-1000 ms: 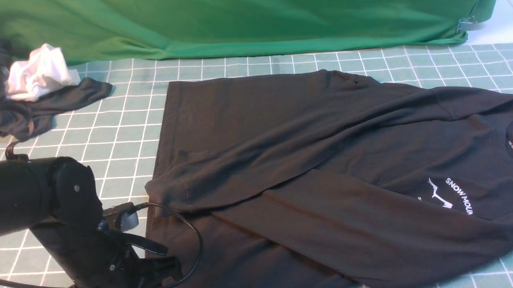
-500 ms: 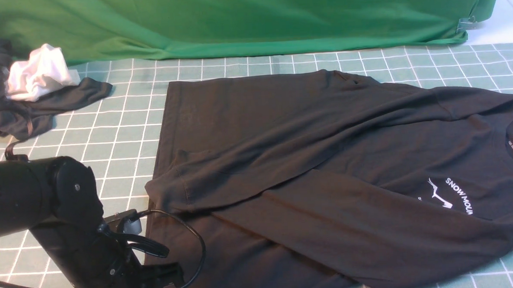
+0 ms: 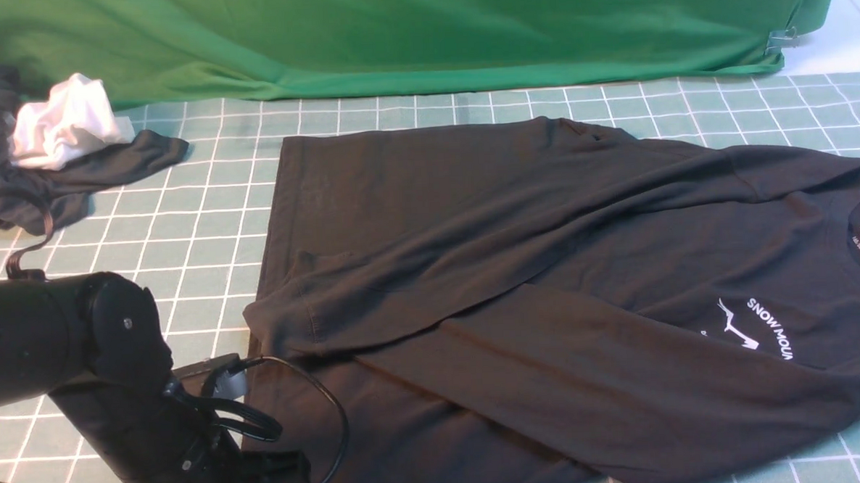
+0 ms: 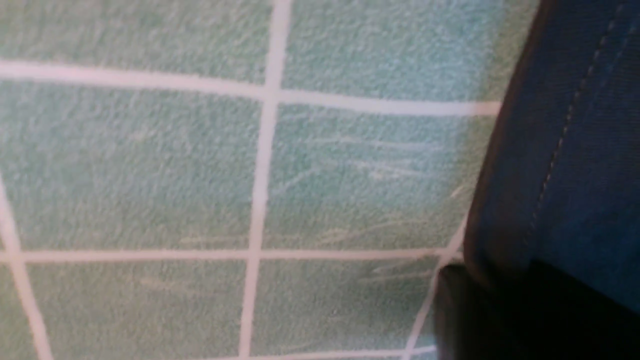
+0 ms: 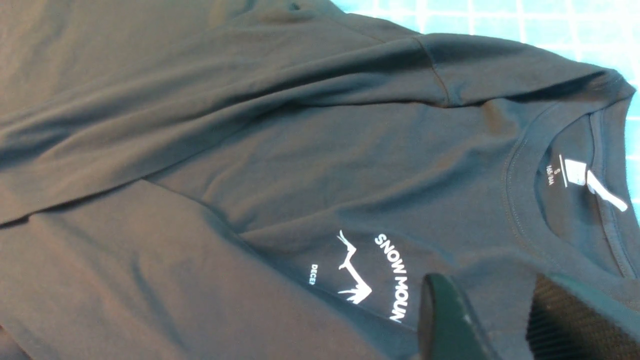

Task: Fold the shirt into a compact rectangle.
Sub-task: 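Grasp the near edge of the shirt at its hem and shoulder corners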

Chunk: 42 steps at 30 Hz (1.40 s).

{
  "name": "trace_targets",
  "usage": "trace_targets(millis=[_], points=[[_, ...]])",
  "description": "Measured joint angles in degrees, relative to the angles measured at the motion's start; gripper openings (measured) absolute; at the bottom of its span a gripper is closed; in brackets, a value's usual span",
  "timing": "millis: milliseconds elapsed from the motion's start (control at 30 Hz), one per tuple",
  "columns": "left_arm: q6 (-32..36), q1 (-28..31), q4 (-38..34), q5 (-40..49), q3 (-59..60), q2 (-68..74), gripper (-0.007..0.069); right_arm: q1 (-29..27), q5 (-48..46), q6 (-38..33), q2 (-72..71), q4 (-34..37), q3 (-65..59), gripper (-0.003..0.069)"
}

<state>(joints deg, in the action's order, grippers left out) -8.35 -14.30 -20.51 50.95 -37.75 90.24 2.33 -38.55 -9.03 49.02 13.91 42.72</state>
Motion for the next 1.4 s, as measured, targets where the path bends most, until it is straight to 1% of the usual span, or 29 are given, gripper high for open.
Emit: trace_targets(millis=[33,100,200,267,333,367,400,467,500,600,633,667,700,767,833,900,1000,1067,1233,1333,1400], points=[[0.9,0.0,-0.4,-0.5,0.1,-0.3,0.0038,0.0,-0.3,-0.1,0.0,0.0,0.0,0.0237],[1.5,0.0,-0.4,-0.8,0.1,-1.4,0.0016,0.0,-2.2,-1.0,0.0,0.0,0.0,0.0237],[1.6,0.0,0.5,1.4,-0.8,-4.7,0.0011,0.4,-7.1,-3.6,0.8,0.5,0.0,0.0256],[1.4,0.0,0.9,2.1,-1.1,-6.0,0.0011,1.1,-8.5,-4.6,1.3,0.9,0.0,0.0273],[0.6,0.0,1.9,3.0,-1.6,-9.6,0.0011,4.9,-11.4,-6.8,4.0,2.2,0.0,0.0353],[0.5,0.0,2.2,3.1,-1.6,-9.8,0.0011,5.3,-11.5,-6.8,4.3,2.2,0.0,0.0353],[-0.7,0.0,3.5,3.0,-1.6,-11.5,0.0011,8.6,-12.4,-7.5,6.2,2.3,0.0,0.0409],[-2.2,0.0,5.4,2.8,-1.6,-13.6,0.0011,12.6,-12.5,-7.9,9.0,1.4,0.0,0.0463],[-2.8,0.0,5.9,2.5,-1.6,-14.3,0.0011,15.8,-12.3,-8.0,11.0,0.5,0.0,0.0485],[-3.5,0.0,6.9,1.9,-1.6,-15.6,0.0011,24.1,-11.1,-8.0,17.1,-3.4,0.0,0.0505],[-3.5,0.0,7.2,1.7,-1.6,-15.7,0.0011,26.7,-10.8,-8.0,19.2,-4.9,0.0,0.0506],[-3.5,0.0,7.2,1.7,-1.6,-15.7,0.0011,27.2,-10.7,-8.0,19.6,-5.5,0.0,0.0506],[-3.5,0.0,7.4,1.0,-1.6,-15.8,0.0011,31.2,-10.2,-8.0,23.1,-7.9,0.0,0.0507],[-3.5,0.0,7.6,0.4,-1.6,-15.8,0.0011,35.2,-9.7,-7.7,26.9,-10.8,0.0,0.0507],[-3.5,0.0,7.7,-0.2,-1.6,-15.8,0.0011,39.1,-9.1,-5.1,30.7,-16.1,0.0,0.0507],[-3.5,0.0,7.8,-0.5,-1.6,-15.8,0.0011,41.1,-8.6,-1.5,34.0,-20.9,0.0,0.0507],[-3.5,0.0,7.9,-0.6,-1.6,-15.8,0.0011,42.2,-8.3,3.7,37.7,-27.2,0.0,0.0507],[-3.5,0.0,7.9,-0.6,-1.6,-15.8,0.0011,42.3,-8.2,5.1,39.7,-29.4,0.0,0.0507],[-3.5,0.0,7.9,-0.7,-1.6,-15.8,0.0012,42.3,-8.0,6.0,43.4,-31.6,0.0,0.0507],[-3.5,0.0,7.9,-0.7,-1.6,-15.8,0.0012,42.3,-7.8,6.0,44.2,-32.9,0.0,0.0494],[-3.5,0.0,7.9,-0.7,-1.6,-15.8,0.0012,42.3,-7.1,6.0,44.3,-34.1,0.0,0.0415]])
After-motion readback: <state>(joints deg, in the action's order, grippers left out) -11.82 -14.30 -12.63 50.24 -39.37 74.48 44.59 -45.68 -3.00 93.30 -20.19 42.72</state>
